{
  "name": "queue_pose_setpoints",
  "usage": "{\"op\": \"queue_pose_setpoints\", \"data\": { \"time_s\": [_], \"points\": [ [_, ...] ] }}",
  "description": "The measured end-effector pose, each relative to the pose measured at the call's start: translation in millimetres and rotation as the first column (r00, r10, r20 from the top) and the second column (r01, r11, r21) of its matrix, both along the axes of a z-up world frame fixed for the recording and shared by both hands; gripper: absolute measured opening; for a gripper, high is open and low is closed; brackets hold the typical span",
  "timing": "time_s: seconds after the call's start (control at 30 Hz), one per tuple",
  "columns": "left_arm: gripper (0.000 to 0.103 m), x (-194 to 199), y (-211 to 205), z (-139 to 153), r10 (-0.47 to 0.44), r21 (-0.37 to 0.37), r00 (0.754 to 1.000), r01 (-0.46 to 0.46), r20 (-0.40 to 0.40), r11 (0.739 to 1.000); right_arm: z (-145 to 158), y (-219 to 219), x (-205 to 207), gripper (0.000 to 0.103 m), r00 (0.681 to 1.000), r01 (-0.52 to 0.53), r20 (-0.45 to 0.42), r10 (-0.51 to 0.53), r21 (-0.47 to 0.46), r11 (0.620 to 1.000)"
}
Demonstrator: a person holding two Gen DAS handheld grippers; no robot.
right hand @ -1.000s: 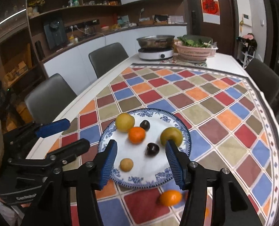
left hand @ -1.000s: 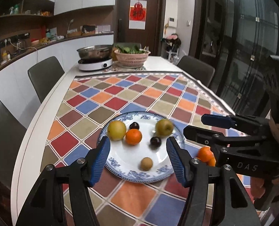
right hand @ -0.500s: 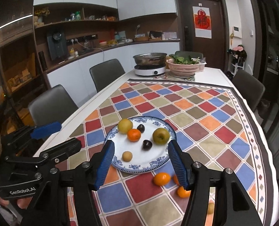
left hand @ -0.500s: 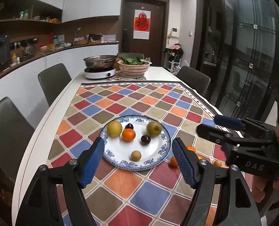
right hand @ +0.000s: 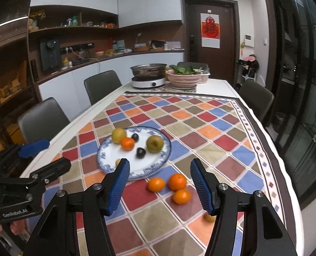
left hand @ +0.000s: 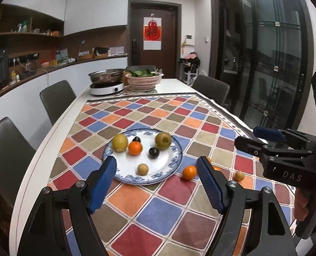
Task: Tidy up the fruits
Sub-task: 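Withdraw both grippers from the plate toward the loose oranges, then grasp an orange with the left gripper while the right gripper grasps the small brown fruit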
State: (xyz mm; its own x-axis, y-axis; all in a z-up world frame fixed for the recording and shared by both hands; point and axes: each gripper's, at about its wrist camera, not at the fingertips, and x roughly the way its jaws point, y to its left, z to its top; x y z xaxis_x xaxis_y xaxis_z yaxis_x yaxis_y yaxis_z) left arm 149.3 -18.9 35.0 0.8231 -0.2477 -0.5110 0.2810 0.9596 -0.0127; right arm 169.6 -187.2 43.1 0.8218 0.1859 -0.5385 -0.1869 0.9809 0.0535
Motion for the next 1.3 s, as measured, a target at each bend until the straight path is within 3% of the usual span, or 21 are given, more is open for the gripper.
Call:
{"op": "queue_pose_setpoints", "data": {
  "time_s": [0.33, 0.67, 1.0, 1.3],
  "points": [
    [0.077, 1.8, -33.1, -19.6, -0.111, 0.061, 0.994, 0.109, 0.019, 0.992, -23.4, -28.9, -9.4, 0.06, 0.999, 0.046, -0.03, -0.045, 0.014, 0.999],
    [0.077, 21.5, -57.3, -50.8, -0.257, 0.196, 0.966, 0.252, 0.001, 0.948, -54.3, -36.0, -1.4, 0.06, 0.995, 0.066, -0.076, -0.068, -0.032, 0.997],
    [0.075, 47.8, -71.3, -78.6, -0.309, 0.224, 0.95, 0.313, -0.053, 0.923, -84.5, -44.8, 12.7, 0.06, 0.982, 0.109, -0.152, -0.114, -0.041, 0.993],
    [0.064, 72.7, -85.6, -102.5, -0.32, 0.234, 0.938, 0.344, -0.134, 0.909, -108.1, -64.0, 21.1, 0.06, 0.954, 0.213, -0.213, -0.209, -0.002, 0.977]
  ]
}}
